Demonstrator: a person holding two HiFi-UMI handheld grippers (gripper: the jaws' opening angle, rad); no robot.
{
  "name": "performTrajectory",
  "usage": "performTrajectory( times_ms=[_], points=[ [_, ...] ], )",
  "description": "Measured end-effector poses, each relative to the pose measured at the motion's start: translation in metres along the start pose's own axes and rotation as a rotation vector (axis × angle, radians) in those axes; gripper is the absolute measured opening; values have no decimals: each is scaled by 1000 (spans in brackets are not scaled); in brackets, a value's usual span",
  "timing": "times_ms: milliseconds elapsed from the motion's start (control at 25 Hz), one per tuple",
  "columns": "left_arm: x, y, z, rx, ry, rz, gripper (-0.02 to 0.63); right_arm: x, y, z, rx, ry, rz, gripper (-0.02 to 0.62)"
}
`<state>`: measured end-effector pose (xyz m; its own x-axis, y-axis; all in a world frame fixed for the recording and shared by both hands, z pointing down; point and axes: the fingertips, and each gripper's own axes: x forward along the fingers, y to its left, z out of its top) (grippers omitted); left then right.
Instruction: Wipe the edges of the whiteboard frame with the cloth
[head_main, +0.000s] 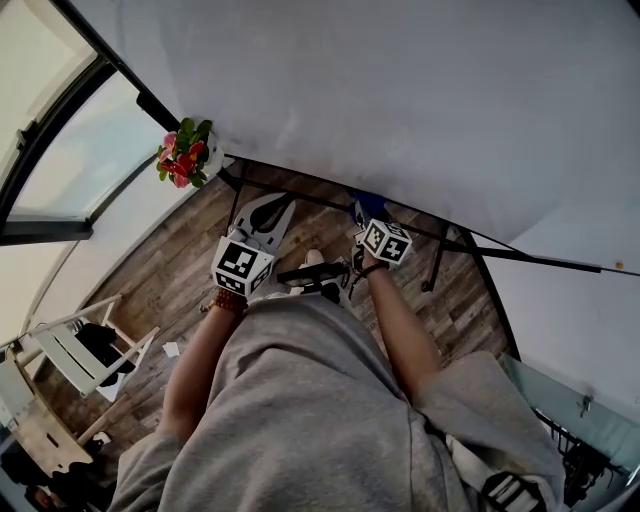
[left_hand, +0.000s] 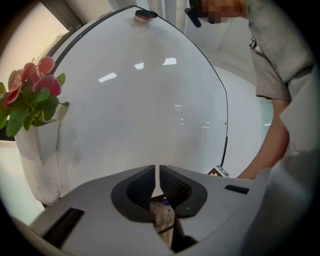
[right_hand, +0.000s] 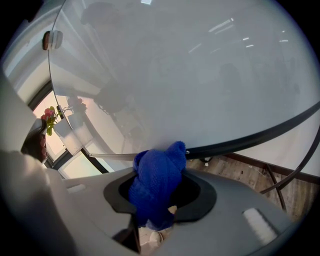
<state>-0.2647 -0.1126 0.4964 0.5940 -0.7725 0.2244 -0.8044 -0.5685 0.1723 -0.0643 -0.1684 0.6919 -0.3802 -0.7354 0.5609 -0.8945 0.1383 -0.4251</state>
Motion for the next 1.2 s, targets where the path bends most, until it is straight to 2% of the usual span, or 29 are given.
performTrajectory(
  times_ms=[1200],
  points=[
    [-49,58,-15,-38,16,48,34,51,82,-17,22,42,73,149]
  ],
)
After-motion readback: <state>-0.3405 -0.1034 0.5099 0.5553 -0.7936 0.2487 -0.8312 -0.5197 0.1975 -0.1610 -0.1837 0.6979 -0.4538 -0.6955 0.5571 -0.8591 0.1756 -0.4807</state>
